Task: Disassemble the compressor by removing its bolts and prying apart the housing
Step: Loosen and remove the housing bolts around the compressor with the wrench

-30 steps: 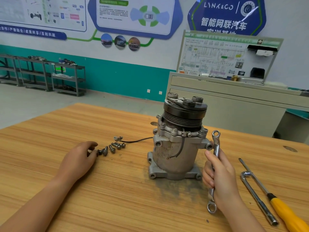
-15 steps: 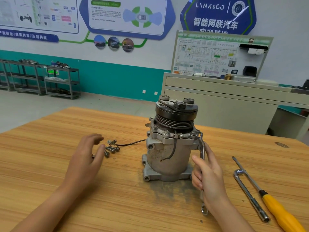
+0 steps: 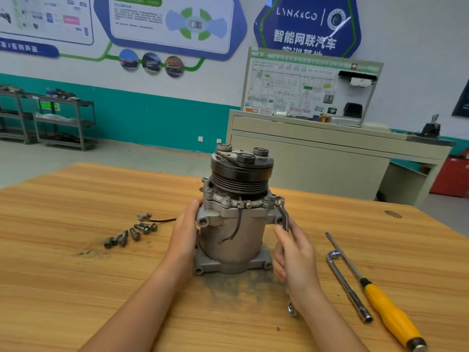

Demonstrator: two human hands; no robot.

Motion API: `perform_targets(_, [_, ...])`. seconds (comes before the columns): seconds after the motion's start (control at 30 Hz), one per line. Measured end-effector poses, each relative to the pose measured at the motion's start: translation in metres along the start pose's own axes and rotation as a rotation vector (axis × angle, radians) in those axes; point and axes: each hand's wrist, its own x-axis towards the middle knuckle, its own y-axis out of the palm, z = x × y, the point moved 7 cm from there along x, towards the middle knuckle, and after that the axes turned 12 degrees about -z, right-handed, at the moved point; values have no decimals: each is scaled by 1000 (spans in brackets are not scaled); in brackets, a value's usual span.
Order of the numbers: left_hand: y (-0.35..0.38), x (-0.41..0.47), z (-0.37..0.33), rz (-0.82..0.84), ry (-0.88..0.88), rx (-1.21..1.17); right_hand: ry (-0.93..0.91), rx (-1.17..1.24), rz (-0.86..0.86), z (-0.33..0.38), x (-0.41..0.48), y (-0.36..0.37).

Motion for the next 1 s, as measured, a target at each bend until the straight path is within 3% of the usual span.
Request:
perform_targets(0.2, [-4, -5, -3, 70, 19, 60, -17, -25, -32, -1, 4, -2])
perform_targets(0.4, [-24, 18, 5, -76, 103, 310, -47, -57, -34, 1, 3, 0])
perform_targets(0.53, [-35, 41, 27, -125, -203, 270, -46, -53, -35, 1, 3, 1])
perform_targets(0.7, [-45, 53, 34, -190, -332, 259, -35, -63, -21, -2, 5, 0])
perform_targets(0.77, [-49, 58, 28, -185, -181, 476, -41, -72, -10, -2, 6, 0])
perform_targets(0.9, [-48, 63, 6, -168, 325, 1043, -115, -144, -26, -1, 7, -1])
perform_targets(1.0, [-44, 80, 3, -56, 447, 1454, -148, -172, -42, 1, 9, -3])
